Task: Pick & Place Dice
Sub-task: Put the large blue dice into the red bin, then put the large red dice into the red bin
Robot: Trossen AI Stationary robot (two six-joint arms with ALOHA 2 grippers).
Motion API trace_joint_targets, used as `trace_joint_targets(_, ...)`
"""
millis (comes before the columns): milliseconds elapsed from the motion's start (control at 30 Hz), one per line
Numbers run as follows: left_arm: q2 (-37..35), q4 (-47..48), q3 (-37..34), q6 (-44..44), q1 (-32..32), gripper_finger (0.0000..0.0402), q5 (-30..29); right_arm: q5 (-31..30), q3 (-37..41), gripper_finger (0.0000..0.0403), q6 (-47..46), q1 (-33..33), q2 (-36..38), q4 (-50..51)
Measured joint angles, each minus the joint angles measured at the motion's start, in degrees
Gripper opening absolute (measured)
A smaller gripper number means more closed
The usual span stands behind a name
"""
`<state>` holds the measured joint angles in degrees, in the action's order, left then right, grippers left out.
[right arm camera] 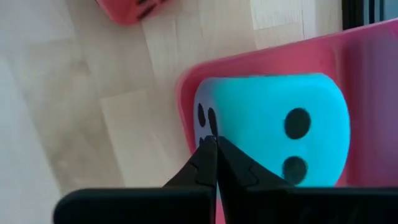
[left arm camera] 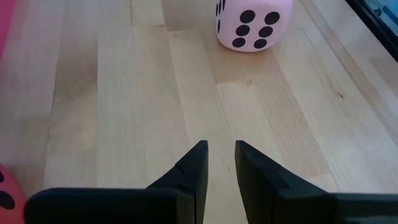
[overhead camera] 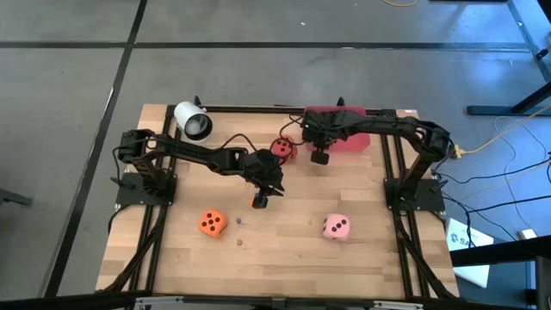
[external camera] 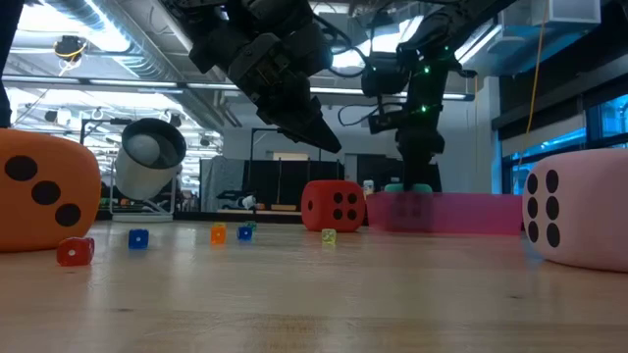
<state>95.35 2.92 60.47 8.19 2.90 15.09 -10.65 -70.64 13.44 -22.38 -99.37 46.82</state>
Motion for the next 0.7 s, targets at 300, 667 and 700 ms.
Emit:
trace_joint_targets(300,0.0,0.0,0.0,0.1,0.6,0.0075,0.0,7.5,-8.4,0.0021,-0.8,2.9,0.1,5.4)
trace_joint_targets(667,0.0,0.9,0.0,0.2,0.6,0.0075,-0.6,24.2,-11.2,0.0143,-6.1,3.5,0.1,5.8)
trace_joint_targets(700,0.0,1.7,0.3,0.2,0.6,0.0075,-0.6,25.7,-11.4,0.0165,-6.9,3.5,0.1,5.8)
